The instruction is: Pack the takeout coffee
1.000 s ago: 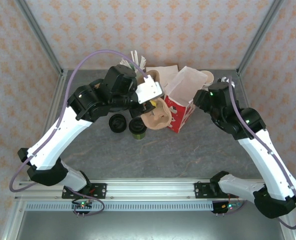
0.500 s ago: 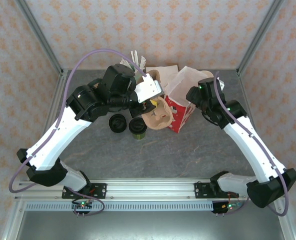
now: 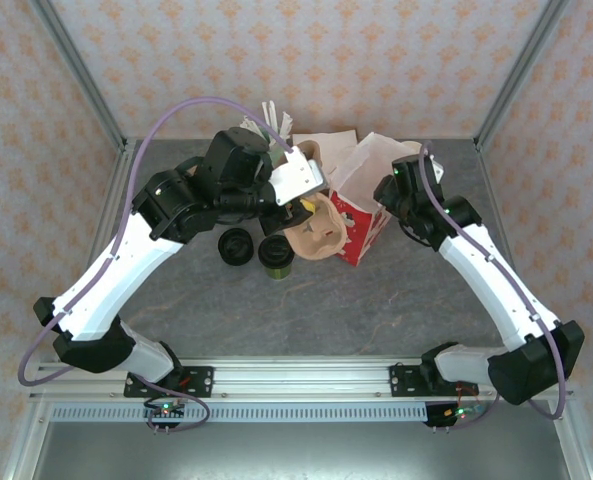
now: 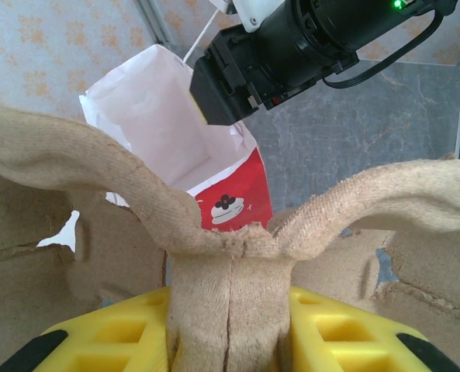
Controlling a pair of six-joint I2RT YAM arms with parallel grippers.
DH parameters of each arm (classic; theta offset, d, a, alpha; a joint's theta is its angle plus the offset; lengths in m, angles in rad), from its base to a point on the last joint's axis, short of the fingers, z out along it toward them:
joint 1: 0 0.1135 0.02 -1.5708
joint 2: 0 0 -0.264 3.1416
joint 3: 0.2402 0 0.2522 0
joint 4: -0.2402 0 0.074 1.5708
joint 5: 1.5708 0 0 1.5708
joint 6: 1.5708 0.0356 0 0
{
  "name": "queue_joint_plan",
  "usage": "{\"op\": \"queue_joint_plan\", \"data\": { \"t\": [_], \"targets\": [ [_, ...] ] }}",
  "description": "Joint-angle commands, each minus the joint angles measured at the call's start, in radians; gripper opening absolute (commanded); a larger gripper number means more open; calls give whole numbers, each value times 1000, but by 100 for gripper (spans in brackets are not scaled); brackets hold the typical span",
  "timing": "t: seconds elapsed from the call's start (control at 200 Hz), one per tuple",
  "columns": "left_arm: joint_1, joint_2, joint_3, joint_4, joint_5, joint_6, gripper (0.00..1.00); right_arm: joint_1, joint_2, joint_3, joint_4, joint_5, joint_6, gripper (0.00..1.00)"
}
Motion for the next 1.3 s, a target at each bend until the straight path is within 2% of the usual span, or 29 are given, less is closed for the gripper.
{"op": "queue_joint_plan", "data": {
  "t": [0.0,0.06,0.185,0.305,0.375,0.686,0.866,1.296],
  "targets": [
    [6,0,24,24,25,-22,34,-5,10,-1,2,-15,-28,43],
    [6,3,29,23,31,-26,34,-5,8,4,-10,-15,-47,33],
    [6,4,33,26,59,-35,34,-6,-15,4,-37,-16,-79,22],
    [6,14,55,13,134,-45,34,-5,-50,4,-65,-45,-127,7],
    [6,22,67,10,165,-58,34,-5,-66,12,-92,-66,-160,2],
    [4,58,76,52,310,-146,34,-5,-119,74,-244,-240,-300,0],
    [2,148,163,-35,390,-164,34,-5,-177,63,-263,-321,-378,0],
    [4,306,255,-177,394,-193,35,13,-240,38,-336,-440,-507,0]
  ]
}}
